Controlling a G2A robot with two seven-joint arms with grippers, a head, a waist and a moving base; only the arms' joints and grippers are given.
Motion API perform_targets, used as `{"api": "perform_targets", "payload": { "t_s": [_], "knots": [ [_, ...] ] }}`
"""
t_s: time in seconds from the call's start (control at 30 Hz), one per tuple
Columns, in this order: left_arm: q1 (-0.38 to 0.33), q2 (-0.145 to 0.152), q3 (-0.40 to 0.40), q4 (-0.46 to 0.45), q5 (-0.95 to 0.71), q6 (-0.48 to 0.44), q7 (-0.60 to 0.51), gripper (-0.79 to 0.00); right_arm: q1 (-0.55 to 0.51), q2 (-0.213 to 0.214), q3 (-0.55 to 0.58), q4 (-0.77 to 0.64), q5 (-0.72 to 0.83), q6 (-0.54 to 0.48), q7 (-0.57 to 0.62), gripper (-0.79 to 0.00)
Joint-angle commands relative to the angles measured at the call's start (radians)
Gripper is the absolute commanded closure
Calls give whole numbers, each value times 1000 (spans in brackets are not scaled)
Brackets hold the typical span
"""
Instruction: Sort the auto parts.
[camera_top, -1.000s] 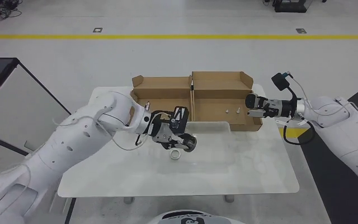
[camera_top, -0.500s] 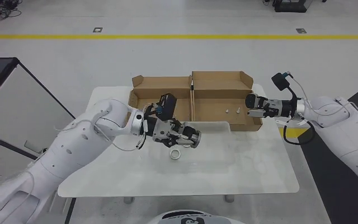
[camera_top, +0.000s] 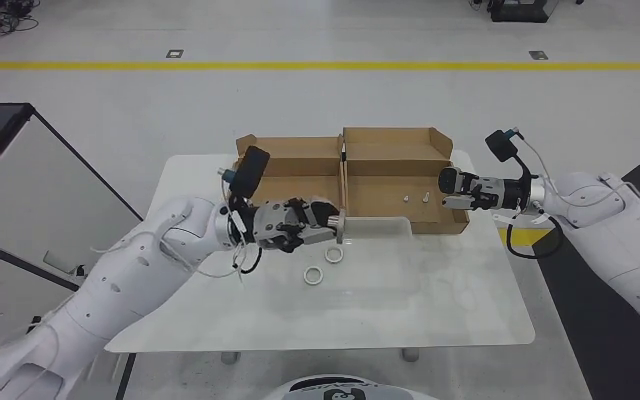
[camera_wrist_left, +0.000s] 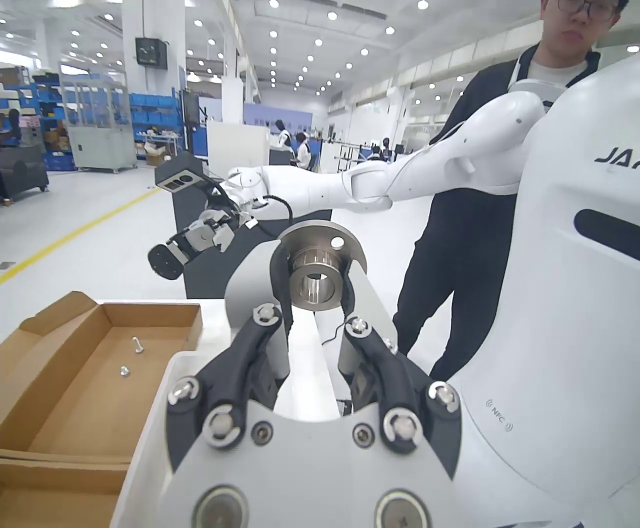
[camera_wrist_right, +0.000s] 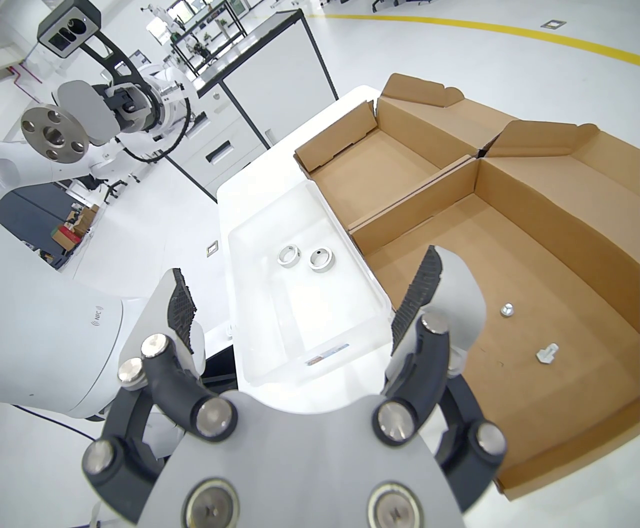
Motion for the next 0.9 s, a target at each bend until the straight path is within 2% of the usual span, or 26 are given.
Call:
{"api": "perform_targets", "payload": {
  "t_s": [0.0, 0.27, 0.53, 0.67, 0.87],
  "knots": [
    [19, 10, -8, -3, 31, 0, 63, 0, 0, 0, 0, 0, 0, 0, 0, -785],
    [71, 58, -21, -6, 178, 0, 374, 0, 0, 0, 0, 0, 0, 0, 0, -785],
    [53, 110, 56, -11, 426, 0, 828, 0, 0, 0, 0, 0, 0, 0, 0, -785],
    [31, 129, 75, -33, 383, 0, 828, 0, 0, 0, 0, 0, 0, 0, 0, -785],
    [31, 129, 75, -33, 383, 0, 828, 0, 0, 0, 0, 0, 0, 0, 0, -785]
  ]
}}
